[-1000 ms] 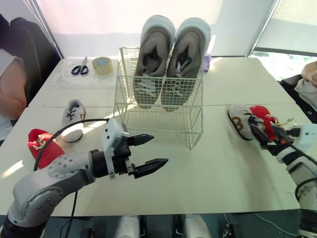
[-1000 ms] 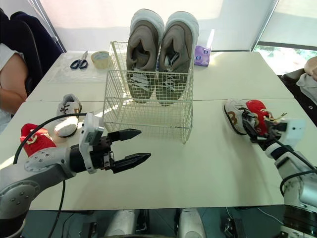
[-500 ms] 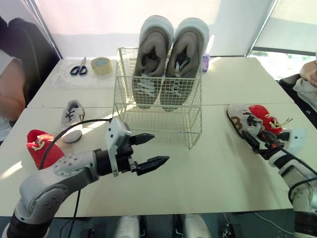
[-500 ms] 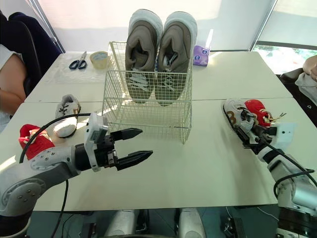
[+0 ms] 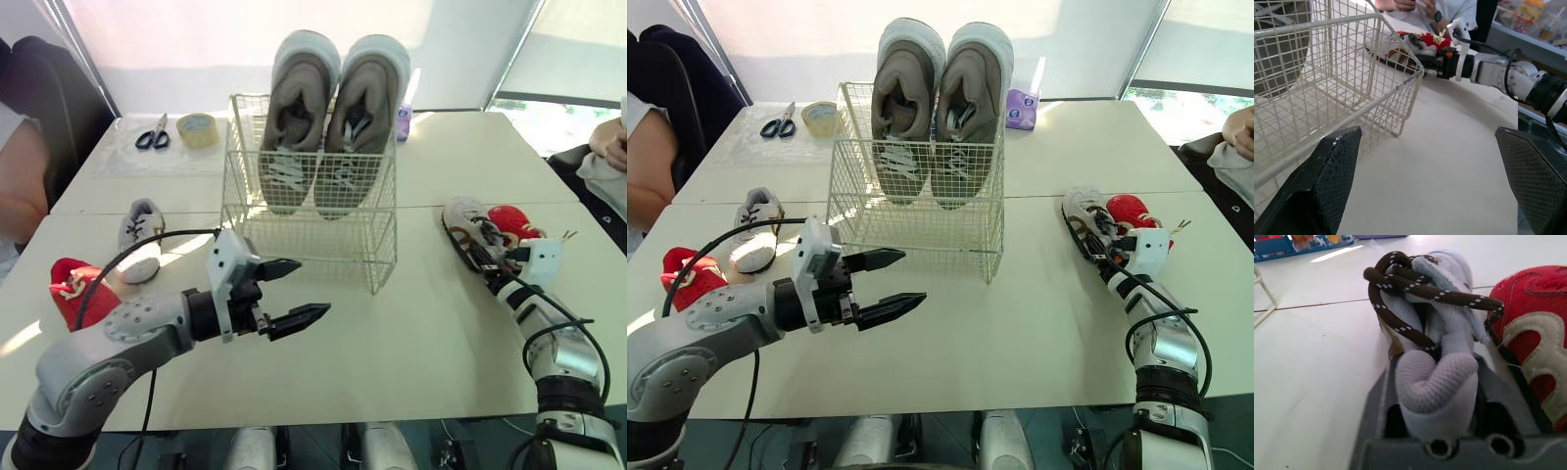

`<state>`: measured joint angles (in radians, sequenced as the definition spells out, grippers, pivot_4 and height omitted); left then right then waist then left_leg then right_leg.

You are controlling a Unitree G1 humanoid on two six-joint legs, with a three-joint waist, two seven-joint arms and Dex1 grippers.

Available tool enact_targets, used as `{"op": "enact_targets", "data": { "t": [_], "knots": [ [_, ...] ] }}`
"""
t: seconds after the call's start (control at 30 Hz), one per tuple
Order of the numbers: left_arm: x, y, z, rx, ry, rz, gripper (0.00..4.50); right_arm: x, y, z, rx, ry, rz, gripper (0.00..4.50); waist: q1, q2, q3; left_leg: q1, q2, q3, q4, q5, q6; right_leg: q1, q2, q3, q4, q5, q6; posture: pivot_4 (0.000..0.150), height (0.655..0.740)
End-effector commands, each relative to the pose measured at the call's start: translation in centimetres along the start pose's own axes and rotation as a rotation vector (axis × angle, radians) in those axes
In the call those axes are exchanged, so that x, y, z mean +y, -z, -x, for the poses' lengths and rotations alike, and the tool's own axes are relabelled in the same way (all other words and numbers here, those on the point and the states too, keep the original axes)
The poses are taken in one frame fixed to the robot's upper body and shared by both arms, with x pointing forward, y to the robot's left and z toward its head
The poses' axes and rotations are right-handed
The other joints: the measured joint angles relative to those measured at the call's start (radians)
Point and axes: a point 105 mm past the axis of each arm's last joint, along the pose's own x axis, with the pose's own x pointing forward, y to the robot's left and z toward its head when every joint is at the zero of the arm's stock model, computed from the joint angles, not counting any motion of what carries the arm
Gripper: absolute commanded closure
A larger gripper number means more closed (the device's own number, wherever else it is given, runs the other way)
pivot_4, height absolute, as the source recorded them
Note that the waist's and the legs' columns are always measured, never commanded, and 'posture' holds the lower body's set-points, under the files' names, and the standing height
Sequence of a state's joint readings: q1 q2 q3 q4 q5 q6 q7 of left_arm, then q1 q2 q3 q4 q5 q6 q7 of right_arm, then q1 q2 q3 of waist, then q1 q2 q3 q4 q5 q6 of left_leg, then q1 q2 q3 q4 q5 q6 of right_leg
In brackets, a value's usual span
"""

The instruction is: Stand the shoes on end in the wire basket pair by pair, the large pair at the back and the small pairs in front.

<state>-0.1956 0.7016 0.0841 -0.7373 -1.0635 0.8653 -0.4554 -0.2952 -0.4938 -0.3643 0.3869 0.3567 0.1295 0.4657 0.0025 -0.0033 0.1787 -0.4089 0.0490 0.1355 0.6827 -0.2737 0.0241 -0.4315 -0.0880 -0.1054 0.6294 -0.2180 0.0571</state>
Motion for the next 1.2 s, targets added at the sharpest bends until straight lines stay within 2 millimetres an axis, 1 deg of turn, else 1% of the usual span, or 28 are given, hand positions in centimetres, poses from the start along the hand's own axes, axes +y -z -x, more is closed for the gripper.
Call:
{"op": "enact_targets", "data": {
  "t": [0.03,0.1,0.17,0.23,0.27,0.3,0.33,0.37,0.4,0.43,0.47,0.5,0.53,0.6,0.7,0.73,0.8,1.0,1.1,1.17,1.2],
  "knots": [
    [0.8,-3.8,1.7,-0.119,0.001,0.007,0.00,-0.1,-5.6,0.2,-0.159,-0.026,0.049,3.74,0.001,0.001,0.001,0.000,0.000,0.000,0.000,0.000,0.000,0.000,0.000,0.000,0.000,0.000,0.000,0.150,0.7400],
    [2.1,-6.5,3.4,-0.163,-0.022,0.003,0.00,-0.9,-12.5,0.5,-0.328,-0.044,0.079,3.74,0.001,0.007,0.005,-0.001,0.000,0.000,0.000,0.000,0.000,-0.001,-0.001,0.000,0.000,0.000,0.000,0.150,0.7400],
    [3.9,-8.8,4.9,-0.188,-0.063,0.026,0.00,-0.5,-19.1,1.4,-0.472,-0.094,0.128,3.74,0.001,0.014,0.009,-0.002,-0.001,0.002,0.001,0.000,0.000,-0.003,-0.001,0.001,0.000,0.000,0.001,0.150,0.7400],
    [5.9,-11.3,6.0,-0.248,-0.105,0.042,0.00,0.7,-24.1,2.7,-0.561,-0.168,0.215,3.74,0.001,0.018,0.011,-0.002,-0.002,0.003,0.000,0.000,0.000,-0.005,-0.001,0.002,0.001,-0.001,0.002,0.150,0.7400],
    [6.6,-12.2,6.4,-0.270,-0.115,0.049,0.00,1.4,-25.8,3.3,-0.585,-0.204,0.249,3.74,0.003,0.018,0.011,-0.003,-0.002,0.003,-0.001,0.000,0.000,-0.006,-0.001,0.002,0.001,-0.001,0.003,0.150,0.7400],
    [6.7,-13.1,6.8,-0.291,-0.097,0.057,0.00,2.1,-27.4,4.1,-0.618,-0.237,0.282,3.74,0.005,0.016,0.011,-0.003,-0.001,0.002,-0.004,0.000,0.000,-0.006,0.001,0.002,0.000,0.000,0.004,0.150,0.7400],
    [6.8,-14.1,7.1,-0.313,-0.078,0.067,0.00,3.2,-29.2,5.0,-0.651,-0.296,0.304,3.74,0.005,0.013,0.009,-0.003,-0.001,0.001,-0.005,0.001,-0.001,-0.006,0.003,0.000,0.001,-0.001,0.001,0.150,0.7400],
    [7.0,-14.9,7.2,-0.334,-0.064,0.073,0.00,4.5,-30.6,5.8,-0.673,-0.357,0.327,3.74,0.005,0.009,0.008,-0.002,0.000,0.001,-0.006,0.000,-0.001,-0.005,0.004,0.000,0.000,-0.003,0.000,0.150,0.7400],
    [7.1,-15.8,7.3,-0.361,-0.046,0.090,0.00,6.3,-31.6,6.6,-0.686,-0.446,0.361,3.74,0.004,0.007,0.008,-0.001,0.001,-0.001,-0.006,-0.001,-0.004,-0.004,0.006,0.000,0.001,-0.004,-0.001,0.150,0.7400],
    [7.2,-16.3,7.2,-0.372,-0.032,0.108,0.00,8.3,-31.9,7.2,-0.673,-0.557,0.383,3.74,0.004,0.005,0.009,-0.001,0.001,-0.001,-0.006,0.000,-0.008,-0.004,0.007,0.000,0.001,-0.005,-0.001,0.150,0.7400],
    [7.3,-16.4,7.0,-0.354,-0.022,0.130,0.00,10.0,-31.9,7.7,-0.661,-0.645,0.400,3.74,0.001,0.005,0.009,-0.002,0.001,-0.001,-0.006,0.001,-0.010,-0.005,0.007,0.000,0.001,-0.005,-0.001,0.150,0.7400],
    [6.9,-16.4,6.6,-0.322,0.017,0.155,0.00,12.3,-31.8,8.2,-0.656,-0.761,0.407,3.74,-0.003,0.005,0.009,-0.002,0.001,0.000,-0.006,0.001,-0.010,-0.005,0.006,0.001,0.000,-0.005,-0.001,0.150,0.7400],
    [6.5,-16.4,6.3,-0.303,0.059,0.176,0.00,14.3,-31.5,8.7,-0.647,-0.868,0.412,3.74,-0.011,0.005,0.009,-0.002,0.001,0.000,-0.006,0.001,-0.010,-0.005,0.005,0.002,0.000,-0.005,-0.001,0.150,0.7400],
    [5.9,-16.7,5.8,-0.305,0.111,0.186,0.00,17.8,-30.2,9.0,-0.614,-1.022,0.457,3.74,-0.017,0.004,0.010,-0.002,0.001,0.001,-0.005,0.001,-0.010,-0.005,0.003,0.002,0.001,-0.005,0.000,0.150,0.7400],
    [4.6,-17.2,5.3,-0.321,0.194,0.192,0.00,21.0,-28.1,8.8,-0.590,-1.155,0.534,3.74,-0.017,0.002,0.010,-0.002,0.001,0.000,-0.004,0.001,-0.010,-0.005,0.003,0.002,0.002,-0.005,0.001,0.150,0.7400],
    [4.2,-17.2,5.1,-0.321,0.219,0.201,0.00,21.8,-27.6,8.8,-0.591,-1.184,0.553,3.74,-0.016,0.000,0.011,-0.002,0.001,0.000,-0.004,0.001,-0.010,-0.005,0.002,0.001,0.002,-0.005,0.001,0.150,0.7400],
    [3.7,-17.2,4.9,-0.326,0.244,0.213,0.00,22.8,-27.1,8.6,-0.604,-1.206,0.582,3.74,-0.013,-0.001,0.012,-0.002,0.001,0.000,-0.004,0.001,-0.010,-0.005,0.001,0.001,0.002,-0.005,0.001,0.150,0.7400],
    [2.5,-17.2,4.6,-0.324,0.274,0.220,0.00,23.9,-26.4,8.0,-0.643,-1.217,0.622,3.74,-0.014,-0.003,0.012,-0.004,-0.001,0.000,-0.001,0.001,-0.009,-0.004,0.000,0.001,0.002,-0.004,0.002,0.150,0.7400],
    [2.8,-17.3,4.4,-0.331,0.254,0.235,0.00,24.3,-26.2,8.1,-0.654,-1.241,0.617,3.74,-0.014,-0.003,0.012,-0.004,0.000,0.000,-0.001,0.001,-0.009,-0.005,0.000,0.001,0.002,-0.004,0.002,0.150,0.7400],
    [3.1,-16.9,4.1,-0.319,0.239,0.234,0.00,24.6,-26.0,8.4,-0.659,-1.268,0.611,3.74,-0.014,-0.003,0.012,-0.004,0.000,0.000,-0.001,0.001,-0.010,-0.005,0.000,0.001,0.003,-0.004,0.002,0.150,0.7400],
    [3.2,-16.9,4.0,-0.319,0.233,0.234,0.26,24.8,-25.9,8.6,-0.660,-1.279,0.609,3.75,-0.014,-0.003,0.012,-0.004,0.000,0.000,-0.001,0.001,-0.010,-0.005,0.000,0.001,0.003,-0.004,0.002,0.150,0.7400]
  ]
}}
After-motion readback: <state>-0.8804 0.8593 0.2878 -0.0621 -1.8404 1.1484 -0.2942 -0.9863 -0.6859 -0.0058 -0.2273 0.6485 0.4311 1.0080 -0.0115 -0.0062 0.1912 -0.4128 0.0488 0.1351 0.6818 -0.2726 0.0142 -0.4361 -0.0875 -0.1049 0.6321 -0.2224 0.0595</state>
